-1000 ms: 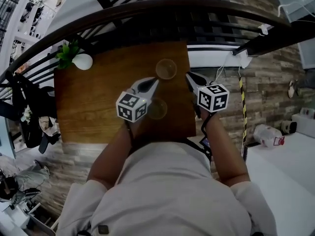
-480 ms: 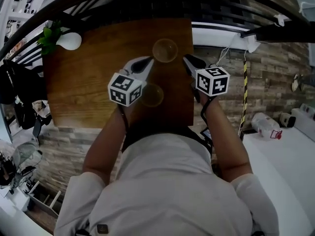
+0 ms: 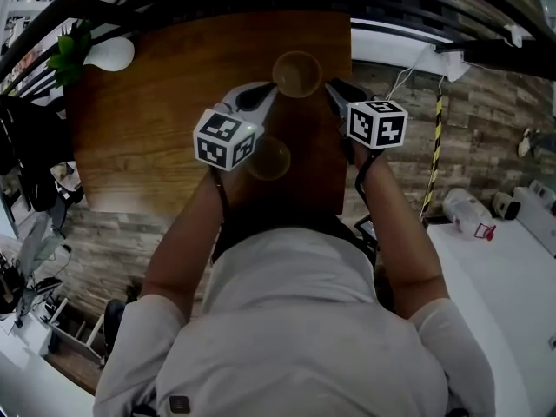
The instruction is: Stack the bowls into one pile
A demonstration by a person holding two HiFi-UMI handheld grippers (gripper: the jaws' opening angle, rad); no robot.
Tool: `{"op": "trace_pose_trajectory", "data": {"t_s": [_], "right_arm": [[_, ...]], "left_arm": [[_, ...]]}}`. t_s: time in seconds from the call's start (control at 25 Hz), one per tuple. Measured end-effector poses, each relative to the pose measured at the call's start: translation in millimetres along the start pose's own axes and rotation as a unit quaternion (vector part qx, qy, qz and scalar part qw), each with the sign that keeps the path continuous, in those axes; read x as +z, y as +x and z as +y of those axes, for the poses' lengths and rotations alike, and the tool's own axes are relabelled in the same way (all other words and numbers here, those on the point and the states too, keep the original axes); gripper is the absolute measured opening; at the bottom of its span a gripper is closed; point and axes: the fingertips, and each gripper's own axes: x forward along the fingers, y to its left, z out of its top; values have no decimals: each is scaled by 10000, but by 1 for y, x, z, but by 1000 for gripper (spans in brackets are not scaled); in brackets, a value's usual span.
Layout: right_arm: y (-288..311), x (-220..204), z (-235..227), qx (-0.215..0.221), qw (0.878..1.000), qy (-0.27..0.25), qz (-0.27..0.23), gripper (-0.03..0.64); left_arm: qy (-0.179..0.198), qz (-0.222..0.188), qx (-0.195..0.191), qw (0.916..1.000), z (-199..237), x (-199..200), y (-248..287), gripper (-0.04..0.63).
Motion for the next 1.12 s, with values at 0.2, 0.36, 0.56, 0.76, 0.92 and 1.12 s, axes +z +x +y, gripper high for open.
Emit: {"op": "trace_pose_trajectory", "data": {"t_s": [0.2,0.36,0.56,0.76,0.92,1.12], "right_arm": [[25,-8,-12,-4,9997,229,81,91],[39,-13,-21,0,9990,423,130,95],[53,-17,-22,-7,9986,485,203,95],[62,-24,-24,-8,9983,496,291,94],[64,-20,-22,-54,9985,460,274,76],[66,-20,-24,-125,9986,406,311,17]], "left_arm": [[-104,110,7,9999,16,-16,7,5],[-233,150,64,9996,25,-27,10,5],[-368,165,67,9992,32,-36,10,5],[-403,147,-8,9991,26,-38,12,5],[-437,155,21,9989,29,-40,11,5],[-445,144,45,9989,30,-40,9,5]]}}
